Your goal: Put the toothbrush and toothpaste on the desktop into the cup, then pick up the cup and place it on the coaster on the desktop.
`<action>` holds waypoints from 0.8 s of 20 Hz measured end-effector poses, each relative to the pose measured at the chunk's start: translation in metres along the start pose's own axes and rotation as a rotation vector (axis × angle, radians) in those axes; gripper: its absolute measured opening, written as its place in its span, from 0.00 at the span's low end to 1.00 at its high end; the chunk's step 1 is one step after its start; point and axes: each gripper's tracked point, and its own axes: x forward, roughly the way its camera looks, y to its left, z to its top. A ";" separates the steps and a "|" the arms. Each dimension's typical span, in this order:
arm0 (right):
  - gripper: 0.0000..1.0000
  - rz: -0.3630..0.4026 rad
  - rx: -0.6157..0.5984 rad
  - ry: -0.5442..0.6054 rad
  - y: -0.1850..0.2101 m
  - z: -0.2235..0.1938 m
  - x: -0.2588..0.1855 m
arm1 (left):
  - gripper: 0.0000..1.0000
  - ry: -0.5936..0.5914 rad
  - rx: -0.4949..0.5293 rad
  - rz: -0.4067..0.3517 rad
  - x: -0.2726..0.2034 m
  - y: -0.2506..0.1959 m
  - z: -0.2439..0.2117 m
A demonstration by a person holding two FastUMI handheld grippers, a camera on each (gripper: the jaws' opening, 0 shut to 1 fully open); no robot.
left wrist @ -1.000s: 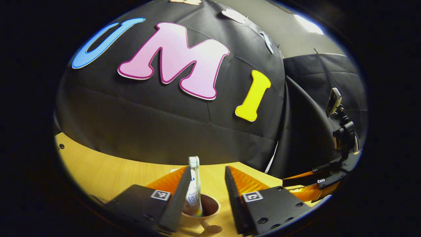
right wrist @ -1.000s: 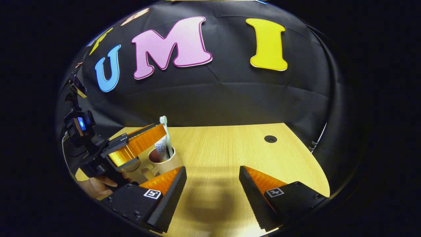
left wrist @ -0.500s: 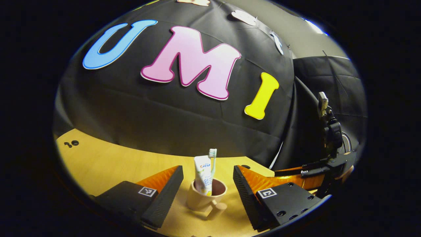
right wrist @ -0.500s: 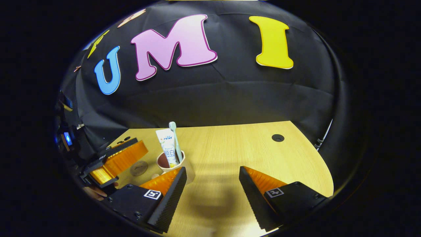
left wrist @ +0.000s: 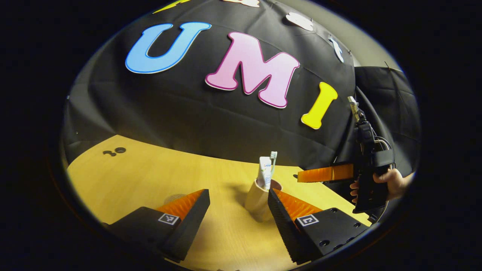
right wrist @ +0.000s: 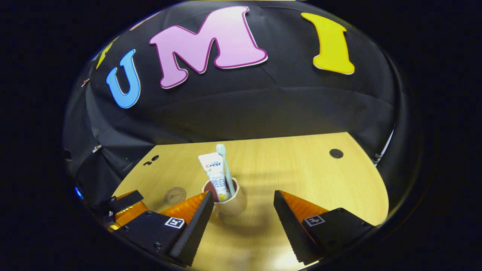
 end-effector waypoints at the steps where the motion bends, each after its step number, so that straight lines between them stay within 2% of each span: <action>1: 0.98 0.007 0.030 0.046 0.008 -0.008 0.005 | 0.98 0.001 -0.002 0.020 -0.010 0.007 0.000; 6: 0.98 -0.009 0.144 0.264 0.027 -0.034 0.024 | 0.98 0.007 -0.030 0.130 -0.059 0.047 0.003; 12: 0.98 -0.047 0.215 0.447 0.040 -0.056 0.044 | 0.98 0.010 -0.078 0.238 -0.110 0.092 0.003; 16: 0.98 -0.065 0.211 0.570 0.046 -0.077 0.051 | 0.98 0.020 -0.094 0.291 -0.139 0.118 -0.003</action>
